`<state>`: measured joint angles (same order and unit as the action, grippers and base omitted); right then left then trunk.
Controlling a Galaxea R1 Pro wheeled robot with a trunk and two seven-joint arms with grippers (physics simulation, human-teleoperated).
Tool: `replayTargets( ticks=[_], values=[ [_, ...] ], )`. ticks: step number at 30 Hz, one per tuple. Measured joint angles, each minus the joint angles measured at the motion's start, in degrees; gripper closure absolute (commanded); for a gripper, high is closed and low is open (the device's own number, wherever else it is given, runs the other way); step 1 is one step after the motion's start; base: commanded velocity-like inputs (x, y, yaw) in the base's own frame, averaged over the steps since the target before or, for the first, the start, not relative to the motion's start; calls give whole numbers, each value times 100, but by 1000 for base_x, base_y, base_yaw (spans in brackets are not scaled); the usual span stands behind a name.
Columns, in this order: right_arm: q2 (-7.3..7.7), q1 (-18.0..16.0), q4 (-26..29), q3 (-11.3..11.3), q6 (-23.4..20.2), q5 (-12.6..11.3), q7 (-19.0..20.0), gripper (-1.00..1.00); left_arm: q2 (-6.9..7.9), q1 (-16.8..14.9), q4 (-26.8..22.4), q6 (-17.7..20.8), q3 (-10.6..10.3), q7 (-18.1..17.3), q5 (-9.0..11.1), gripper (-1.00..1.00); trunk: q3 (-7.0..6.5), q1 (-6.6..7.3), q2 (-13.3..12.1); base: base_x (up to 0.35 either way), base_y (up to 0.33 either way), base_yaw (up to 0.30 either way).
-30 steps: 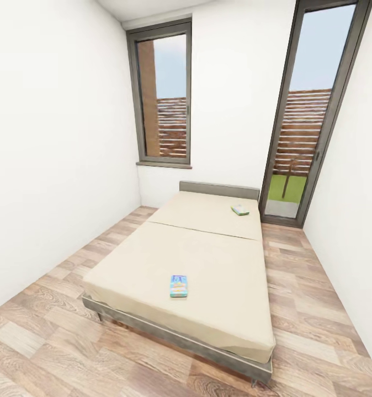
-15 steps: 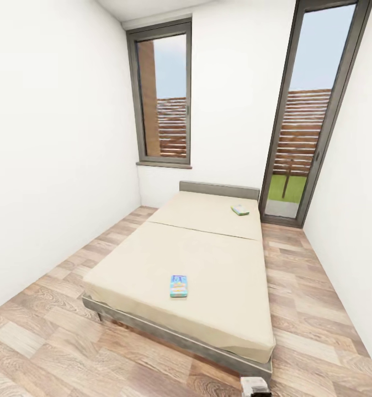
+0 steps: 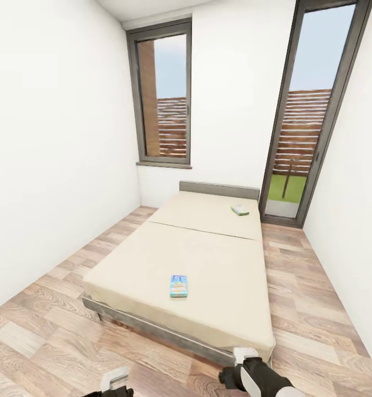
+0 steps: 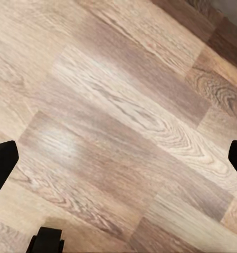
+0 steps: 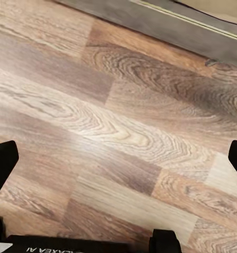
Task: Put all the toys in the child's room - the three board games (two on the bed and one on the table), the two jigsaw puzzles on the table, and the tennis ball on the table - inside the toy box on the table in the child's room.
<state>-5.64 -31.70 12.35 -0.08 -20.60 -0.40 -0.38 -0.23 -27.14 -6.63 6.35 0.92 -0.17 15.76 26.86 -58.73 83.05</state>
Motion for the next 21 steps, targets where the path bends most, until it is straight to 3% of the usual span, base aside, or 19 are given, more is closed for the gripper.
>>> replayTargets(
  ticks=[4, 9, 12, 21],
  values=[
    [-15, -63, 143, 0, -85, 0, 5, -100, -4, -132, -9, 87, 3, -7, 83, -100, 1, 0, 0, 0, 0, 0],
    [-31, -91, 591, 16, -177, 16, 11, -100, -9, -283, -218, 177, 63, -35, 386, -100, 0, 0, 0, 0, 0, 0],
    [-33, -86, 711, 18, -193, 21, 11, -100, -11, -299, -316, 193, 75, -34, 471, -100, 1, 0, 0, 0, 0, 0],
    [-32, -76, 1153, 27, -430, 40, 14, -100, -42, -293, -1054, 305, 111, -10, 711, -100, 0, 0, 0, 0, 0, 0]
  ],
)
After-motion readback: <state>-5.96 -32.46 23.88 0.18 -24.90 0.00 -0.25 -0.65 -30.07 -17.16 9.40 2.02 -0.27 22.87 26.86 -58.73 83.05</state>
